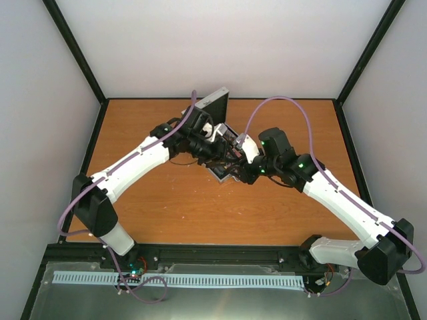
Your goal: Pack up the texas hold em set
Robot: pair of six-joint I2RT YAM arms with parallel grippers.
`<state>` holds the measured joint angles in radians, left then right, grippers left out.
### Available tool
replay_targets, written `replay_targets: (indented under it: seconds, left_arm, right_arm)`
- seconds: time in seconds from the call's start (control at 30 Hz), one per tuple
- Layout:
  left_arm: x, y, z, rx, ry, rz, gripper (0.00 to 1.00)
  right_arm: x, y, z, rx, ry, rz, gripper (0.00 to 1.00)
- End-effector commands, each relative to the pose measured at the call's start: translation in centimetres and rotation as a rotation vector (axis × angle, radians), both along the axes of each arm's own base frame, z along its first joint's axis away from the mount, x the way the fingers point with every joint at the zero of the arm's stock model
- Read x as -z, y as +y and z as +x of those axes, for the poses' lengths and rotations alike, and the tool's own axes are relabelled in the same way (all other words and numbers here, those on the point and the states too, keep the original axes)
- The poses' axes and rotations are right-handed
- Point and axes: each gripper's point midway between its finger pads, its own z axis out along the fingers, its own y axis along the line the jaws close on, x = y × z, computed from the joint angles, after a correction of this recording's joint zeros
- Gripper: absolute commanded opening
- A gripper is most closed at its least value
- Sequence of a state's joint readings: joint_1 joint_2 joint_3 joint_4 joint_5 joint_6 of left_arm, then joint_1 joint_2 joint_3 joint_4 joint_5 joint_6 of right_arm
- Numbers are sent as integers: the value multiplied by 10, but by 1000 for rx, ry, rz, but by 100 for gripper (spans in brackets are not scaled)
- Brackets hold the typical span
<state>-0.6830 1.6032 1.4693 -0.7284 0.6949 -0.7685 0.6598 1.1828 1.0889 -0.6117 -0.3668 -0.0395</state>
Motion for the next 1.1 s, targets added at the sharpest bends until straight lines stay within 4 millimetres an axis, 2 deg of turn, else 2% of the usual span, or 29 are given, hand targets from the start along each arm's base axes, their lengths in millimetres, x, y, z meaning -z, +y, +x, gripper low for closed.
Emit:
replay_targets:
  seconds: [0.0, 0.17, 0.37, 0.5, 0.73, 0.8, 0.97, 1.07]
  left_arm:
    - [-10, 0, 2, 12, -41, 46, 49]
    - [-5, 6, 0, 18, -58, 107, 47]
    - [-5, 2, -6, 35, -62, 112, 35]
    - [-3, 0, -8, 42, -60, 111, 33]
    - [-4, -4, -8, 50, -65, 90, 15]
    - [-7, -5, -7, 50, -81, 81, 9]
    - [-2, 2, 5, 28, -163, 134, 3]
    - [9, 7, 14, 17, -204, 196, 1]
  right_arm:
    - [-8, 5, 5, -2, -46, 3, 31]
    - [-2, 4, 6, 6, -39, -21, 31]
    - [1, 5, 7, 3, -33, -30, 31]
    - [3, 7, 6, -2, -30, -37, 31]
    - [9, 5, 6, 10, -26, -57, 32]
    - [8, 2, 6, 25, -30, -57, 35]
    - [0, -8, 5, 82, -55, -37, 66]
    - [-2, -18, 3, 123, -71, -39, 78]
